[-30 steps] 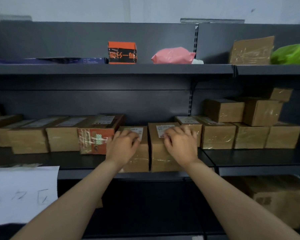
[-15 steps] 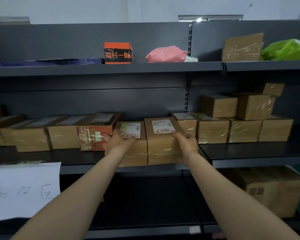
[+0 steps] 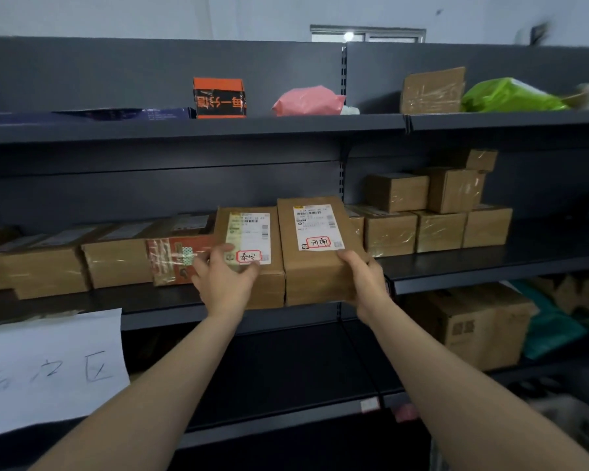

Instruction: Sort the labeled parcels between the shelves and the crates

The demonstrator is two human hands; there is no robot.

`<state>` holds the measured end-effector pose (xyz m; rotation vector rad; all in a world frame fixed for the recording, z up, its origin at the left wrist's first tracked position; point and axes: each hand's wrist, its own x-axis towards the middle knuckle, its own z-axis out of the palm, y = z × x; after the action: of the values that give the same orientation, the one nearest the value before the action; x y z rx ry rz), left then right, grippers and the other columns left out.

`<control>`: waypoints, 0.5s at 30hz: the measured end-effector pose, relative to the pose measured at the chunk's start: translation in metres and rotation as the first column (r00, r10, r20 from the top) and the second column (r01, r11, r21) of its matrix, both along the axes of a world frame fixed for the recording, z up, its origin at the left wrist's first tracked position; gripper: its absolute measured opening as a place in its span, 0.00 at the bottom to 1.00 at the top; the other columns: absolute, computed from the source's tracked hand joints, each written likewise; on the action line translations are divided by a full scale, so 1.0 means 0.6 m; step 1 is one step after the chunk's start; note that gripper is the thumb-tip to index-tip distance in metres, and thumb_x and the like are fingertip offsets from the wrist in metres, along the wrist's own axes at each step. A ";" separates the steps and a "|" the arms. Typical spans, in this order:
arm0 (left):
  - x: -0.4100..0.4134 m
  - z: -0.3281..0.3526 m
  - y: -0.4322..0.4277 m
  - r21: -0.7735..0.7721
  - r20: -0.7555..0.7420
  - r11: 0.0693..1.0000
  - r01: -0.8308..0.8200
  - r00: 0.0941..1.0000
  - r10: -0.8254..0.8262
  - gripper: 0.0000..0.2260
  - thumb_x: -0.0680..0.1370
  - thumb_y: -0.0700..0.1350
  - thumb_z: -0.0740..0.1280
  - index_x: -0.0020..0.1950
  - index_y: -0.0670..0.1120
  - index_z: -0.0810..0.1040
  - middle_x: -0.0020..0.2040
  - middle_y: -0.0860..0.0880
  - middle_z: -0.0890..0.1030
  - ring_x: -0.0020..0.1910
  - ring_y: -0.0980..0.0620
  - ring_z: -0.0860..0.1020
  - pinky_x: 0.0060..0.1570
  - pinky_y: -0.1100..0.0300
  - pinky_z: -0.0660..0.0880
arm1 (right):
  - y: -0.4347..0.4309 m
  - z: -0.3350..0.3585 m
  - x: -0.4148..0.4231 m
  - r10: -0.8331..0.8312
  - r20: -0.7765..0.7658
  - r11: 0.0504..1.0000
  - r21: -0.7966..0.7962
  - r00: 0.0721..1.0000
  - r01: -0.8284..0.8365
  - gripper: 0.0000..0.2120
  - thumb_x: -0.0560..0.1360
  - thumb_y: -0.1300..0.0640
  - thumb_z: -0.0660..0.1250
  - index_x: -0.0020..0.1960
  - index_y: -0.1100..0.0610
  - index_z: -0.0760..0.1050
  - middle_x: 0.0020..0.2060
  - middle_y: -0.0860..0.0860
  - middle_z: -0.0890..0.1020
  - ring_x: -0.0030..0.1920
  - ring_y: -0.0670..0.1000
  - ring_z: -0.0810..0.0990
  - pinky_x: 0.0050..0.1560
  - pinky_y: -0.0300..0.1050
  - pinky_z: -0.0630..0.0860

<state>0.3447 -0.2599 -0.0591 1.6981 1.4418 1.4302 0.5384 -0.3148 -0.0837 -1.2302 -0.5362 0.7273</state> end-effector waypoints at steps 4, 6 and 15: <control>-0.012 -0.013 -0.035 0.019 -0.018 0.993 0.118 0.993 -0.118 0.21 0.71 0.48 0.72 0.62 0.50 0.72 0.67 0.45 0.62 0.66 0.41 0.61 0.54 0.58 0.61 | -0.061 -0.010 -0.018 -0.113 0.017 0.993 0.040 0.993 0.112 0.23 0.74 0.44 0.68 0.65 0.48 0.68 0.54 0.48 0.74 0.56 0.52 0.73 0.64 0.59 0.71; -0.002 -0.030 -0.059 0.017 -0.054 0.983 0.185 0.981 -0.184 0.21 0.71 0.48 0.72 0.62 0.50 0.72 0.67 0.45 0.62 0.65 0.41 0.62 0.54 0.58 0.61 | -0.106 -0.024 -0.015 -0.173 0.015 0.984 0.044 0.985 0.172 0.20 0.74 0.43 0.67 0.63 0.47 0.67 0.53 0.48 0.74 0.54 0.51 0.73 0.62 0.58 0.73; 0.194 -0.113 -0.251 -0.068 -0.181 0.818 0.571 0.799 -0.573 0.18 0.71 0.48 0.72 0.60 0.51 0.75 0.65 0.47 0.65 0.63 0.42 0.65 0.59 0.54 0.66 | -0.421 -0.133 0.092 -0.533 -0.075 0.846 -0.087 0.843 0.527 0.20 0.75 0.45 0.65 0.63 0.51 0.69 0.54 0.53 0.77 0.52 0.54 0.77 0.53 0.55 0.76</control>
<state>0.4613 -0.4102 -0.1268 2.0772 0.8832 0.9360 0.5935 -0.5672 -0.1634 -1.3154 -0.0741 0.3261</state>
